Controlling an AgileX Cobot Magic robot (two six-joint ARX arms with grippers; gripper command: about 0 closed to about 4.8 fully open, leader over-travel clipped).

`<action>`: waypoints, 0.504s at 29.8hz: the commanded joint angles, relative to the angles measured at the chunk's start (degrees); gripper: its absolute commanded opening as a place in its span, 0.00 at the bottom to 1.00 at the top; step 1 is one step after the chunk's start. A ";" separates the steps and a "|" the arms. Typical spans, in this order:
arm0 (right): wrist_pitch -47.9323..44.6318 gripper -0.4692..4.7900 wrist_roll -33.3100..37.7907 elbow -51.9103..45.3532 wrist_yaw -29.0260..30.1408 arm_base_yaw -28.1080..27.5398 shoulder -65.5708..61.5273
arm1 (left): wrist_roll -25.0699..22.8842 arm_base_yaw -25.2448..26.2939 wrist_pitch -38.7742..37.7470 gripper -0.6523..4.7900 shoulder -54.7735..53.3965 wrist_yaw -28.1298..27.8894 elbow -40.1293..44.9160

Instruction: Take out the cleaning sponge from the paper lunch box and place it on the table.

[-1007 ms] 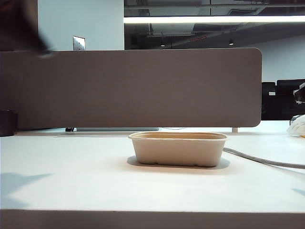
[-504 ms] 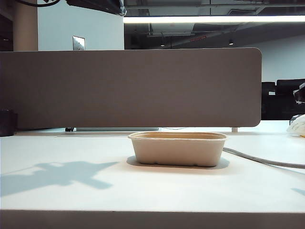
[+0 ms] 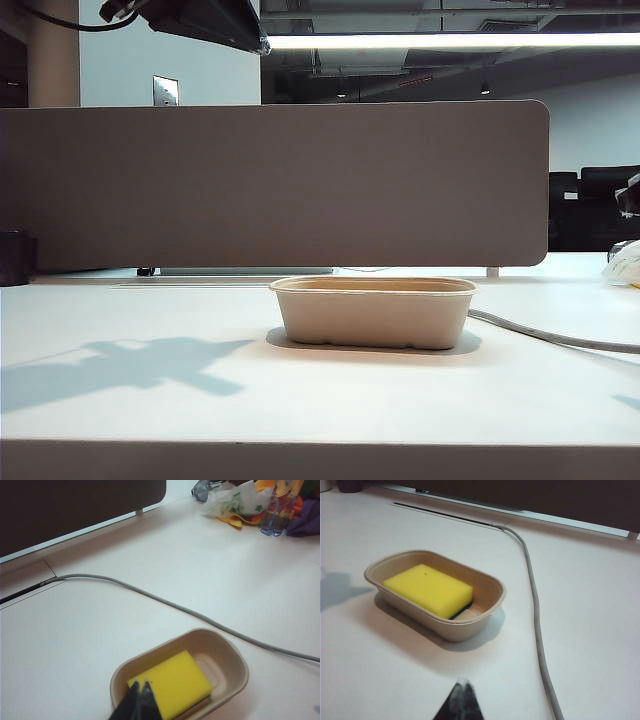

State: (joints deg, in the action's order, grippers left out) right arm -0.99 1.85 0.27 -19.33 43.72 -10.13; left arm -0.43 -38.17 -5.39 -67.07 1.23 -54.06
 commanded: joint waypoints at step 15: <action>-0.92 0.08 0.04 0.07 -0.02 0.11 0.04 | -0.74 -0.37 2.62 0.11 -0.17 0.04 -0.09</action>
State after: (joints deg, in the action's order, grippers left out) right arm -0.99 1.85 0.27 -19.33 43.72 -10.13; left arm -0.36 -38.54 -5.21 -67.09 1.30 -54.06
